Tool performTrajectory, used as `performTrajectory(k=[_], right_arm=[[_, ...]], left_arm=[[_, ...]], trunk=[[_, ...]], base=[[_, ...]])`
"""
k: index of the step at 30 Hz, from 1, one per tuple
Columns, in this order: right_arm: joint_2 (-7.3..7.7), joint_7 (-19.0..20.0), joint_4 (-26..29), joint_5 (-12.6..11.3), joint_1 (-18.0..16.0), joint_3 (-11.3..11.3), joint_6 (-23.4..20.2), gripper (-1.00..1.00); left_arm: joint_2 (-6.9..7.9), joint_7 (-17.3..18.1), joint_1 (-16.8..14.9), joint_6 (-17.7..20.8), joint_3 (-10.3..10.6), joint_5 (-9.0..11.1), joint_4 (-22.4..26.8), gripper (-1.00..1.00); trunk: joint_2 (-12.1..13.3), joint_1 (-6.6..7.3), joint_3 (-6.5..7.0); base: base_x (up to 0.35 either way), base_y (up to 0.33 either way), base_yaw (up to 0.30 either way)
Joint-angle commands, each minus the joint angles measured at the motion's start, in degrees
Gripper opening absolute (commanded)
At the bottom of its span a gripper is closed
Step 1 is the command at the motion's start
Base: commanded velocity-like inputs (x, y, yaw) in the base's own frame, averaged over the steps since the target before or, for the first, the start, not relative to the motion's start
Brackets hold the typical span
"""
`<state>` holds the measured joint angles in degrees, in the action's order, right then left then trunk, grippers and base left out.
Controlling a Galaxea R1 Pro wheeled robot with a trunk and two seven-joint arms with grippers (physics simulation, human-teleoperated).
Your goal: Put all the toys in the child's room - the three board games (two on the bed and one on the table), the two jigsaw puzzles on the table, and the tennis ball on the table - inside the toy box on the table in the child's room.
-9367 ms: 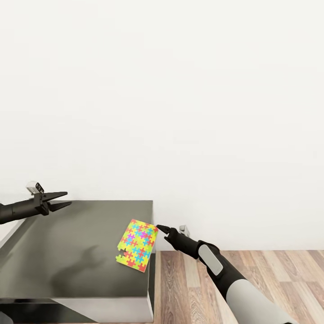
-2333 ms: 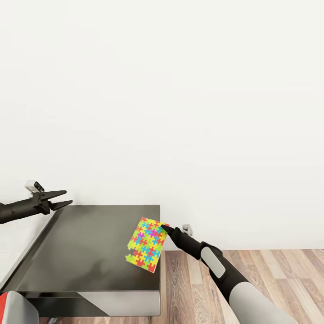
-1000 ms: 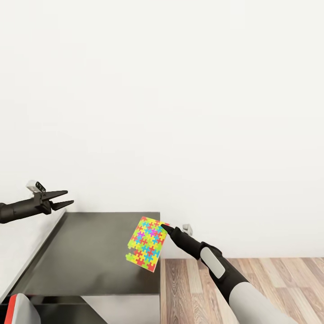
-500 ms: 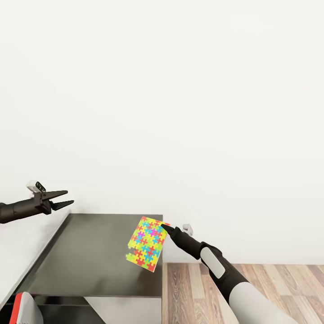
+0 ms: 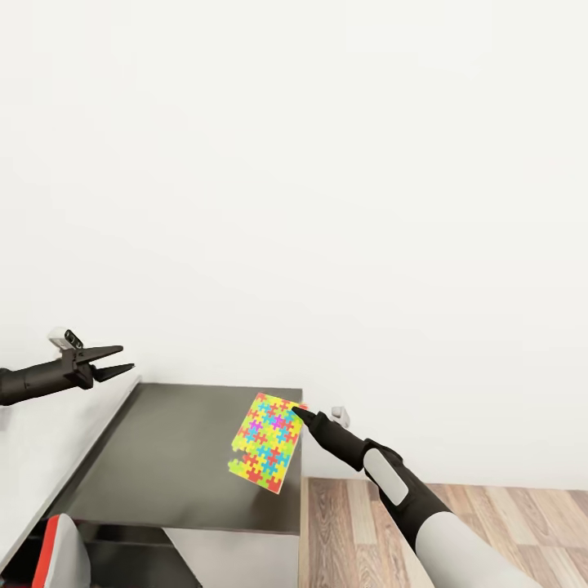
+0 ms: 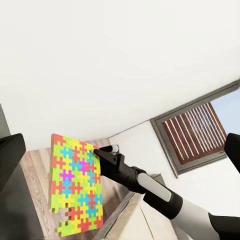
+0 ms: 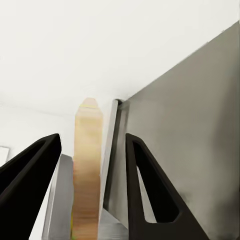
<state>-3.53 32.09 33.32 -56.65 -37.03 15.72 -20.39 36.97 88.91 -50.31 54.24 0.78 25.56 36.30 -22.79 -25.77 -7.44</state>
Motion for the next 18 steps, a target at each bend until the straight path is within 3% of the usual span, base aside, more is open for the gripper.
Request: performTrajectory(k=[1,8,18], right_arm=[[0.01,-0.01,-0.01,-0.57,-0.06,0.06,-0.38,-1.00],[0.09,0.01,-0.01,-0.57,-0.06,0.02,-0.42,-1.00],[0.05,0.00,-0.01,-0.57,-0.06,-0.04,-0.37,-1.00]], left_arm=[[0.03,0.26,-0.05,0.61,0.09,0.01,0.00,1.00],[0.03,0.23,-0.05,0.69,0.09,0.01,0.00,1.00],[0.03,0.26,-0.05,0.70,0.10,0.01,0.00,1.00]], trunk=[[-0.13,-0.01,-0.09],[-0.13,-0.01,0.17],[-0.13,-0.01,0.21]], base=[[-0.271,0.000,0.207],[-0.134,0.000,0.208],[-0.006,0.000,0.023]])
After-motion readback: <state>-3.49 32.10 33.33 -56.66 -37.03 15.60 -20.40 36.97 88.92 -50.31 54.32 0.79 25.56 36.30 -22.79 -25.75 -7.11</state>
